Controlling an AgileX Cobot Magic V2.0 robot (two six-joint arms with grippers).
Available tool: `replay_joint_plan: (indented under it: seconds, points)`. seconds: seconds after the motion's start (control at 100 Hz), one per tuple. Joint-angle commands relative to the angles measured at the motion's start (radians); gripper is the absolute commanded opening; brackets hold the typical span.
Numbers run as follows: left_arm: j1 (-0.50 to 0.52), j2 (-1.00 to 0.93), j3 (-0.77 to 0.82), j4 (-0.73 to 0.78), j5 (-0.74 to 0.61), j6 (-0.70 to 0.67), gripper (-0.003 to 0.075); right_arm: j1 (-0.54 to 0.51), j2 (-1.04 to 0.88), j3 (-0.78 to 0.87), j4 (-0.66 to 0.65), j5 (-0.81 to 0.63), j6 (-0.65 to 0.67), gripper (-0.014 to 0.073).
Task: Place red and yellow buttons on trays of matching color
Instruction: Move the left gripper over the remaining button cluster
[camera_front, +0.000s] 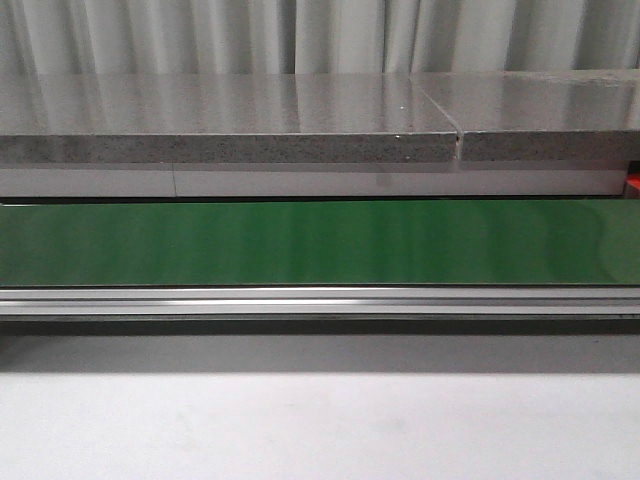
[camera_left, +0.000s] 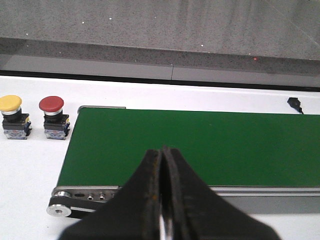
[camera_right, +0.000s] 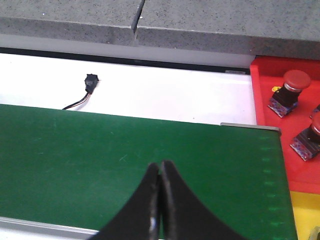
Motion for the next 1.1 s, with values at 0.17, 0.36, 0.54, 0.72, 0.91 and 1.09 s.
replay_joint_plan:
  seconds: [0.17,0.36,0.54,0.72,0.91,1.09]
  points:
    - [-0.008,0.009,-0.026,-0.011,-0.060,-0.001,0.0002,0.002,-0.013,-0.029,0.002,-0.060,-0.001,-0.0067]
    - [-0.008,0.009,-0.026,-0.013,-0.015,-0.001,0.0347,0.002,-0.013,-0.029,0.002,-0.060,-0.001,-0.0067]
    - [-0.008,0.009,-0.026,-0.013,-0.023,-0.001,0.0699,0.002,-0.013,-0.029,0.002,-0.060,-0.001,-0.0067]
    - [-0.008,0.009,-0.026,-0.013,-0.036,-0.010,0.0659,0.002,-0.013,-0.029,0.002,-0.060,-0.001,-0.0067]
    - [0.006,0.092,-0.105,0.040,-0.054,-0.166,0.0657,0.002,-0.013,-0.029,0.002,-0.060,-0.001,-0.0067]
    - [0.072,0.295,-0.237,0.241,-0.052,-0.340,0.0654,0.002,-0.013,-0.029,0.002,-0.060,-0.001,-0.0067]
